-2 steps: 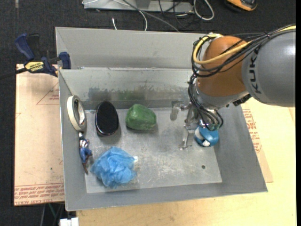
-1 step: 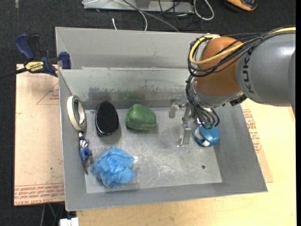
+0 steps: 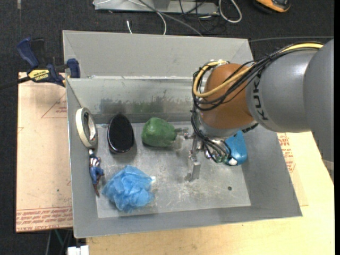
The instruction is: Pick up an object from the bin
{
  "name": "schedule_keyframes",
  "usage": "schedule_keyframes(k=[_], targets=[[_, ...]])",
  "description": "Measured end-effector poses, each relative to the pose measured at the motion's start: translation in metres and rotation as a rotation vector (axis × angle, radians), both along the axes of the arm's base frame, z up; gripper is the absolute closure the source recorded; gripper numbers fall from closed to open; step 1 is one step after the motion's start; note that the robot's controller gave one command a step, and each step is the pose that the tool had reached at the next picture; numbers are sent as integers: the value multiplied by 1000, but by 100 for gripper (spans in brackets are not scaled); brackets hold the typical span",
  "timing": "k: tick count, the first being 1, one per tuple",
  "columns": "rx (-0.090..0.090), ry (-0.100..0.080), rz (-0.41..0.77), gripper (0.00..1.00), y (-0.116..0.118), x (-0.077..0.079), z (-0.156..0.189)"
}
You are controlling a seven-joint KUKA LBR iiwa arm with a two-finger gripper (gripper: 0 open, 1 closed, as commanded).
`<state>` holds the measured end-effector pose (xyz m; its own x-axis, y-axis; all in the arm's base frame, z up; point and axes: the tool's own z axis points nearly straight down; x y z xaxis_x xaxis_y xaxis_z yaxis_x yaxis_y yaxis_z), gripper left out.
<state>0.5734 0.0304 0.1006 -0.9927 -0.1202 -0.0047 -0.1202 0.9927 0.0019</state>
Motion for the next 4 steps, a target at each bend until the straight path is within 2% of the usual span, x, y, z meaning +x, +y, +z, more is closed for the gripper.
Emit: schedule_keyframes(k=[1,2,4], targets=[[-1,-9,26,0,39,10,-29],[0,-1,42,100,61,-34,-30],[1,-3,45,100,56,-33,-22]])
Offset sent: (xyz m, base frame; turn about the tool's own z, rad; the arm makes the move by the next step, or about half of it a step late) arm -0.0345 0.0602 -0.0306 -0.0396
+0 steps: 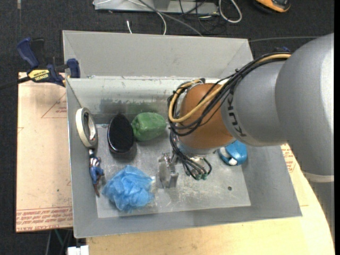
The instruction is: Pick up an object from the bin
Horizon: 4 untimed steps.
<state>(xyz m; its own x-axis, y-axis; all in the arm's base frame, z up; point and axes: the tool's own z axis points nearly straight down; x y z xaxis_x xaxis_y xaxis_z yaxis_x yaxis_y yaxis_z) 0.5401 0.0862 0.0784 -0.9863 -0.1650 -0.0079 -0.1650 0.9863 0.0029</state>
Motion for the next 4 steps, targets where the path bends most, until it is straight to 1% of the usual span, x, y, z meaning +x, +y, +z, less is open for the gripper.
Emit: schedule_keyframes(k=[1,2,3,4], targets=[[0,1,0,100,1,0,0],[-1,-3,315,0,-27,14,29],[-1,-3,315,0,-27,14,29],[3,0,392,0,16,-18,-10]])
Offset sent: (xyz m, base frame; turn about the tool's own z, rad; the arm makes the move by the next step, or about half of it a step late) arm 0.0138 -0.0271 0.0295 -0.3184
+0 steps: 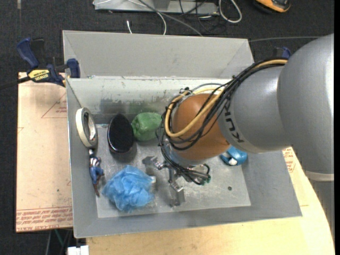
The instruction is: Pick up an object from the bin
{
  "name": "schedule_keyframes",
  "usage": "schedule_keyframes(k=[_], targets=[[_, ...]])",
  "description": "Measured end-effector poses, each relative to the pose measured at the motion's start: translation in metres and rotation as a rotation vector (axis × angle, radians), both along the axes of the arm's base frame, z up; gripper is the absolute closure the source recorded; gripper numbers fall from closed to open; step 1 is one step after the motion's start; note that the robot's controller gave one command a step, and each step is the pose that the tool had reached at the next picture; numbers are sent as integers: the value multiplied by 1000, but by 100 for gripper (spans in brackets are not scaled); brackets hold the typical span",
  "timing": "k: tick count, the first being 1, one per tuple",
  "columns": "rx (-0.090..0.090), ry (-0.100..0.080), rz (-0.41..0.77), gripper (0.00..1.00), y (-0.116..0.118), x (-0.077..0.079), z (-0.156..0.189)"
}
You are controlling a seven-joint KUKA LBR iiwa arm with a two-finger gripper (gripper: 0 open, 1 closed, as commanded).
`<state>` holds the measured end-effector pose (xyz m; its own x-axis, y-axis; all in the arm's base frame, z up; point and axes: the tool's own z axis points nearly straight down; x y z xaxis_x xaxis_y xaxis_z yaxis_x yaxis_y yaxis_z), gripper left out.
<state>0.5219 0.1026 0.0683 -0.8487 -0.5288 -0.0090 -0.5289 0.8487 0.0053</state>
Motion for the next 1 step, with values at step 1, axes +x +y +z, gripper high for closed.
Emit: schedule_keyframes(k=[1], targets=[[-2,-6,-24,0,6,9,1]])
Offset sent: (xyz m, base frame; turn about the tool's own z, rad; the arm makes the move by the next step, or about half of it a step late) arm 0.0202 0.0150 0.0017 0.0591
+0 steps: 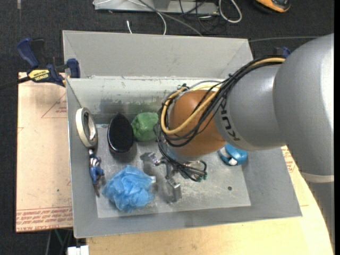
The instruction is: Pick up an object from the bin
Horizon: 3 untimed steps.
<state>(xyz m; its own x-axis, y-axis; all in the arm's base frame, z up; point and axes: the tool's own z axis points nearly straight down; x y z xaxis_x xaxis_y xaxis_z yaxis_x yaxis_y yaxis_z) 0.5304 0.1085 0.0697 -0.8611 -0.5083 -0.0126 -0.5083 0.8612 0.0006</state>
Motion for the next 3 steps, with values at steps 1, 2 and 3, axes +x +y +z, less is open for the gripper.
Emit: schedule_keyframes(k=[1,2,3], targets=[[3,0,-34,0,10,12,0],[6,-7,6,0,34,2,66],[1,7,6,0,34,-4,75]])
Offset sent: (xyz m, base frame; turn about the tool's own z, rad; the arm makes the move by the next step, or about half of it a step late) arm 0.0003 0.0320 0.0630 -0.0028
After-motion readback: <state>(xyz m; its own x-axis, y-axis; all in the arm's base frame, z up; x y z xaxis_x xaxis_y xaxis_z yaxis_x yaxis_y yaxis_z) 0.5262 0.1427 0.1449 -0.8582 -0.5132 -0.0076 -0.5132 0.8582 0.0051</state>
